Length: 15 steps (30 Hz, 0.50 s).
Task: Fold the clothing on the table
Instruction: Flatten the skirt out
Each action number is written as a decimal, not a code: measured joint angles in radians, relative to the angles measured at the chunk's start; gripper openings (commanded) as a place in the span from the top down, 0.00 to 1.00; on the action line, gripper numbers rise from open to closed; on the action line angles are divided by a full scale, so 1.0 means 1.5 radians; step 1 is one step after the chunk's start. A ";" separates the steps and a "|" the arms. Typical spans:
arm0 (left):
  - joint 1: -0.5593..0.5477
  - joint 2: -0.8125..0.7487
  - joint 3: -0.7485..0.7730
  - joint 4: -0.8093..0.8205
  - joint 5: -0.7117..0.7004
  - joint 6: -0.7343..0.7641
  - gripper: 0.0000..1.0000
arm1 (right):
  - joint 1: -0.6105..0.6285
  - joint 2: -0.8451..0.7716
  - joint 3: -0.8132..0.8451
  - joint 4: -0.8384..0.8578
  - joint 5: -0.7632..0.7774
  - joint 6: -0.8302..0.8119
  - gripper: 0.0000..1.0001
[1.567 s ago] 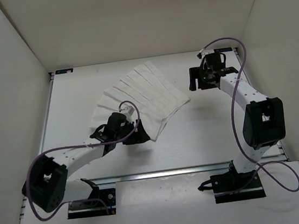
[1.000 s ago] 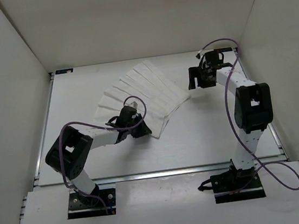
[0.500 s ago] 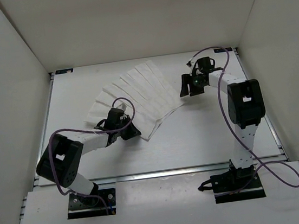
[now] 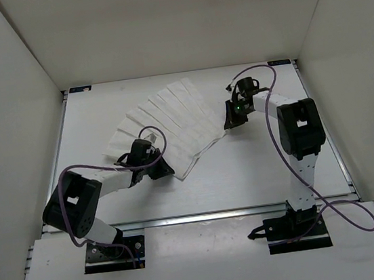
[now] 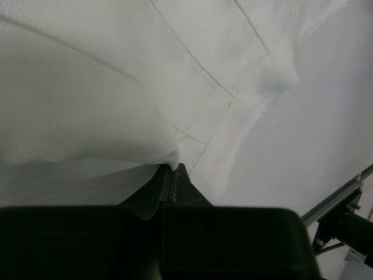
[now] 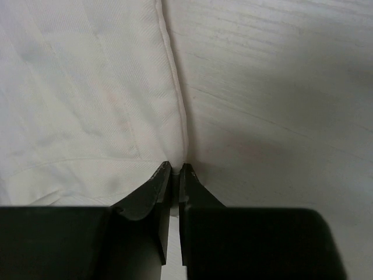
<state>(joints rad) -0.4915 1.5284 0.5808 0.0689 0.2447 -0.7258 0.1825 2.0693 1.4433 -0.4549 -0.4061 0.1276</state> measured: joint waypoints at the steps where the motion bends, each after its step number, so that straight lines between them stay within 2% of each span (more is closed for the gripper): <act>1: 0.004 -0.005 -0.004 -0.002 0.007 0.004 1.00 | -0.002 0.000 0.000 -0.005 -0.004 0.001 1.00; 5: 0.032 -0.026 -0.003 -0.027 0.042 0.029 1.00 | -0.004 -0.010 -0.003 -0.033 -0.013 -0.002 1.00; 8: 0.065 -0.078 0.012 -0.077 0.064 0.046 1.00 | 0.002 -0.068 -0.028 -0.068 -0.014 -0.008 1.00; 12: 0.093 -0.216 0.079 -0.163 0.052 0.064 1.00 | 0.014 -0.249 -0.055 -0.114 -0.020 -0.006 1.00; 15: 0.107 -0.281 0.207 -0.230 0.052 0.079 1.00 | 0.028 -0.426 -0.044 -0.118 -0.033 0.011 1.00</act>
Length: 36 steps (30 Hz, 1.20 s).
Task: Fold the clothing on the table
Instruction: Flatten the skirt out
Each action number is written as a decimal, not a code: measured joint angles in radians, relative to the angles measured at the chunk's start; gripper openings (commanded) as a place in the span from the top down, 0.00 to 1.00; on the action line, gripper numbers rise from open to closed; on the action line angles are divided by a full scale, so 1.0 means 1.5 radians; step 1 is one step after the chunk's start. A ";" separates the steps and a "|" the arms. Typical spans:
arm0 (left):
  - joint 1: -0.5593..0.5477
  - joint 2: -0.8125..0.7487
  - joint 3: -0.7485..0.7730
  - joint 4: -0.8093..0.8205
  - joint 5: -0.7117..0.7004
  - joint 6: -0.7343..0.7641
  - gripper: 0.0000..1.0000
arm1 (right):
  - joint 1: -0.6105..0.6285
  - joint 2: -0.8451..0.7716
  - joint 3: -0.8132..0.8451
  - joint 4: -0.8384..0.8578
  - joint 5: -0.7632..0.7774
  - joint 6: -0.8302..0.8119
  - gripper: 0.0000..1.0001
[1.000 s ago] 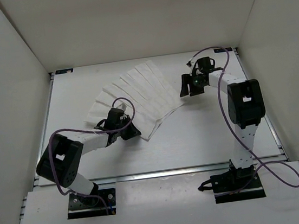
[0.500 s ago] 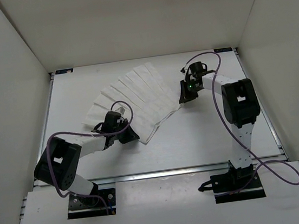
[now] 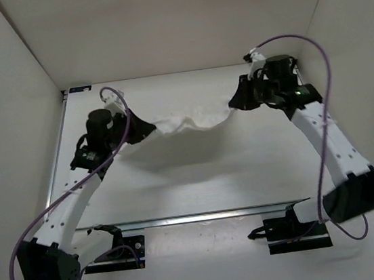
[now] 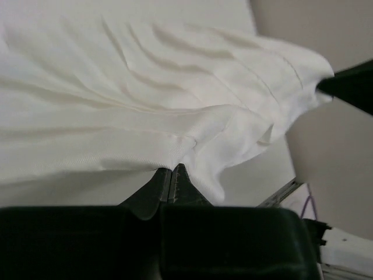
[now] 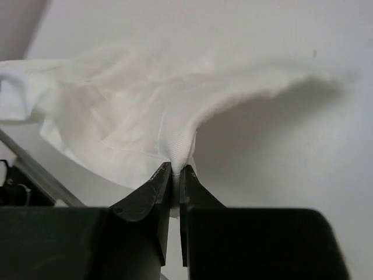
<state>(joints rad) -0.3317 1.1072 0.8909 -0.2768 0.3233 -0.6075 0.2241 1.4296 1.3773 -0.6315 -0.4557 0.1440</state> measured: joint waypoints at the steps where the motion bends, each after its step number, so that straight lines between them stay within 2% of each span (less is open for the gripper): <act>1: 0.004 -0.015 0.046 -0.015 0.001 0.004 1.00 | 0.006 -0.049 0.009 -0.001 -0.003 0.007 1.00; 5: 0.022 -0.062 0.200 -0.069 0.009 0.006 1.00 | 0.008 -0.199 0.090 -0.008 -0.037 0.042 1.00; 8: 0.037 -0.072 0.270 -0.090 0.027 0.004 1.00 | -0.033 -0.233 0.143 -0.011 -0.086 0.059 0.99; 11: 0.041 -0.049 0.300 -0.090 0.050 0.004 1.00 | -0.060 -0.221 0.166 -0.010 -0.123 0.066 1.00; 14: 0.043 0.026 0.301 -0.081 0.075 0.003 1.00 | -0.053 -0.146 0.175 -0.015 -0.137 0.064 1.00; 17: 0.056 0.184 0.360 -0.099 0.106 0.004 1.00 | -0.048 -0.005 0.248 -0.040 -0.132 0.059 1.00; 19: 0.069 0.310 0.458 -0.138 0.114 0.010 1.00 | -0.047 0.114 0.342 -0.073 -0.112 0.054 1.00; 22: 0.090 0.484 0.682 -0.211 0.127 0.017 1.00 | -0.048 0.248 0.510 -0.119 -0.088 0.047 1.00; 24: 0.110 0.554 0.809 -0.224 0.141 0.012 1.00 | -0.060 0.264 0.547 -0.109 -0.094 0.052 1.00; 25: 0.120 0.557 0.827 -0.222 0.148 0.010 1.00 | -0.067 0.253 0.544 -0.105 -0.100 0.057 1.00; 28: 0.149 0.512 0.795 -0.206 0.166 0.005 1.00 | -0.093 0.188 0.470 -0.060 -0.112 0.065 1.00; 33: 0.135 0.367 0.491 -0.091 0.172 0.011 1.00 | -0.101 0.138 0.303 0.007 -0.125 0.069 1.00; 36: 0.117 0.348 0.297 -0.019 0.157 -0.003 1.00 | -0.092 0.152 0.168 0.049 -0.115 0.079 1.00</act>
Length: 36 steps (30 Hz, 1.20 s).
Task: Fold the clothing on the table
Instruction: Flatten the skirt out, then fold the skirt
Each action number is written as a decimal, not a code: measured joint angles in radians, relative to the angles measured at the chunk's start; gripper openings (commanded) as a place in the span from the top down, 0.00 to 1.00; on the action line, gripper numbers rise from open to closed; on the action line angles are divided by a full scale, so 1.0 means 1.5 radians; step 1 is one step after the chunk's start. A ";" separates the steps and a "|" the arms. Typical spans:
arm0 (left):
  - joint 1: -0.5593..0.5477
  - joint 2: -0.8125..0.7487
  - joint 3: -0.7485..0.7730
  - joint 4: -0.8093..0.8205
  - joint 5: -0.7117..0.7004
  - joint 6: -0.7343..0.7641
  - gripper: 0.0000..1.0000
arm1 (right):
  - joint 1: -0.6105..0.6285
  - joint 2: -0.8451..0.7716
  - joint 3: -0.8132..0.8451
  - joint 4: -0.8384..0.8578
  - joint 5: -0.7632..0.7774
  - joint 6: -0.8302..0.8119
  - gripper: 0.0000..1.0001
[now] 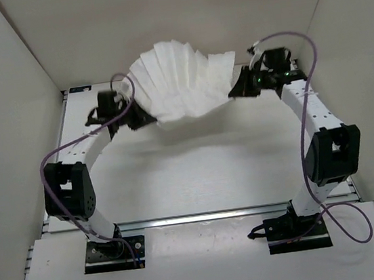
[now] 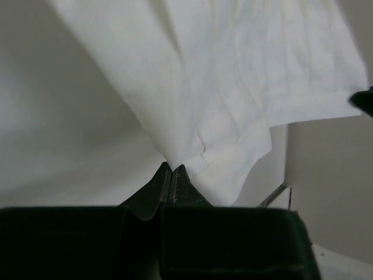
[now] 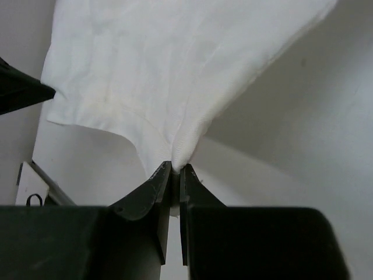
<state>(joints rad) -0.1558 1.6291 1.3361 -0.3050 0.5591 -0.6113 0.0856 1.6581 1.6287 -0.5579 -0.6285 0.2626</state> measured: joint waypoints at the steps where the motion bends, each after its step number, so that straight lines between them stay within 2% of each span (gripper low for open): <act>1: -0.003 0.004 -0.069 0.020 -0.003 -0.011 1.00 | 0.004 0.008 -0.053 0.011 0.005 0.006 1.00; 5: -0.003 0.037 -0.329 0.058 -0.017 -0.039 1.00 | 0.030 0.011 -0.301 0.043 0.021 0.038 1.00; 7: -0.012 0.035 -0.390 0.037 -0.007 -0.043 1.00 | 0.045 0.008 -0.385 0.033 0.030 0.048 1.00; 10: -0.059 -0.015 -0.408 0.026 -0.050 -0.023 1.00 | 0.063 -0.035 -0.474 0.020 0.046 0.056 1.00; 13: -0.093 -0.061 -0.425 0.022 -0.088 -0.003 1.00 | 0.074 -0.130 -0.531 0.013 0.066 0.063 1.00; 19: -0.100 -0.168 -0.498 -0.036 -0.140 0.019 1.00 | 0.115 -0.306 -0.626 -0.004 0.087 0.089 1.00; 29: -0.116 -0.428 -0.519 -0.153 -0.148 0.015 1.00 | 0.111 -0.471 -0.681 -0.079 0.079 0.105 1.00; 36: -0.145 -0.562 -0.588 -0.218 -0.148 -0.008 1.00 | 0.162 -0.590 -0.738 -0.124 0.075 0.129 1.00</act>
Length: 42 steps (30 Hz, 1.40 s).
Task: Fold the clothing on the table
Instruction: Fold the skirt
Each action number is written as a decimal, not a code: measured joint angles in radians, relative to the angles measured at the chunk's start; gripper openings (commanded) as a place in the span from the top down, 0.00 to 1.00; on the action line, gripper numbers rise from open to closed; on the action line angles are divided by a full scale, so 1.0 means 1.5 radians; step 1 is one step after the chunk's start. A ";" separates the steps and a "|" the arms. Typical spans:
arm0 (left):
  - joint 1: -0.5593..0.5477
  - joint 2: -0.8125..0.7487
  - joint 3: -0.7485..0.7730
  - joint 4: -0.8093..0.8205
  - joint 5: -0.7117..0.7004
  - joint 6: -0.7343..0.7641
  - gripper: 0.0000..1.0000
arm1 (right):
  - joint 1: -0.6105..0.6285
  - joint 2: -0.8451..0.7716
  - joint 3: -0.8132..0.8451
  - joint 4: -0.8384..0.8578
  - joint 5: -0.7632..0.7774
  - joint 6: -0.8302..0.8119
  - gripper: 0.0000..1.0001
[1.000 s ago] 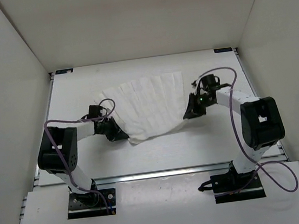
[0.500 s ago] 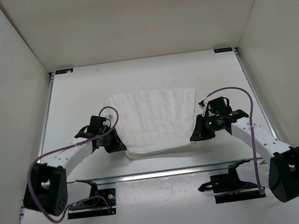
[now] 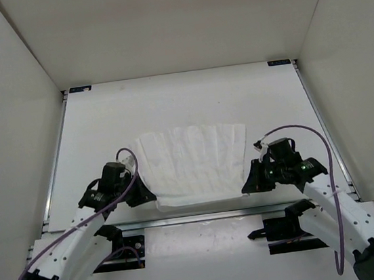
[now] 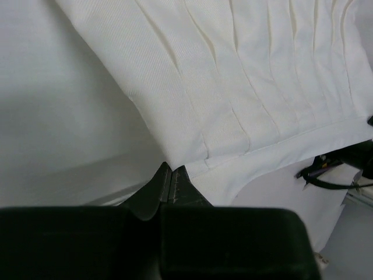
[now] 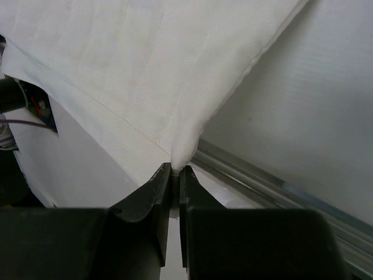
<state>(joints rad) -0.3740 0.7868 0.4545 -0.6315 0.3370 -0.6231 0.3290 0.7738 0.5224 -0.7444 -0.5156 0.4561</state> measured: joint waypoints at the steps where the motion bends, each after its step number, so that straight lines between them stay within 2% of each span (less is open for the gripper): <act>1: -0.005 -0.024 -0.014 -0.013 0.003 -0.006 1.00 | 0.008 -0.019 -0.010 -0.012 -0.004 0.008 1.00; 6: -0.003 -0.114 -0.042 -0.080 0.030 -0.027 1.00 | 0.023 -0.107 -0.021 -0.067 -0.026 0.031 1.00; 10: 0.009 -0.086 0.020 -0.116 0.048 -0.028 1.00 | -0.018 -0.102 0.042 -0.114 -0.051 0.021 1.00; 15: 0.044 0.027 0.164 -0.090 0.049 -0.008 1.00 | -0.086 0.001 0.176 -0.124 -0.061 -0.035 1.00; 20: 0.088 0.159 0.241 -0.012 0.077 -0.001 1.00 | -0.147 0.119 0.240 -0.078 -0.091 -0.078 1.00; 25: 0.113 0.295 0.278 0.065 0.080 -0.006 1.00 | -0.151 0.273 0.306 -0.019 -0.089 -0.097 1.00; 31: 0.138 0.380 0.280 0.146 0.089 -0.024 1.00 | -0.151 0.398 0.378 0.041 -0.087 -0.103 1.00; 37: 0.134 0.384 0.304 0.144 0.092 -0.015 1.00 | -0.151 0.382 0.378 0.031 -0.071 -0.113 1.00; 42: 0.116 0.292 0.302 0.097 0.097 -0.004 1.00 | -0.149 0.256 0.352 -0.013 -0.051 -0.117 1.00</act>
<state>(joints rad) -0.1997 1.2247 0.9077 -0.4858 0.4828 -0.6296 0.1062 1.1576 1.0500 -0.7647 -0.5922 0.2802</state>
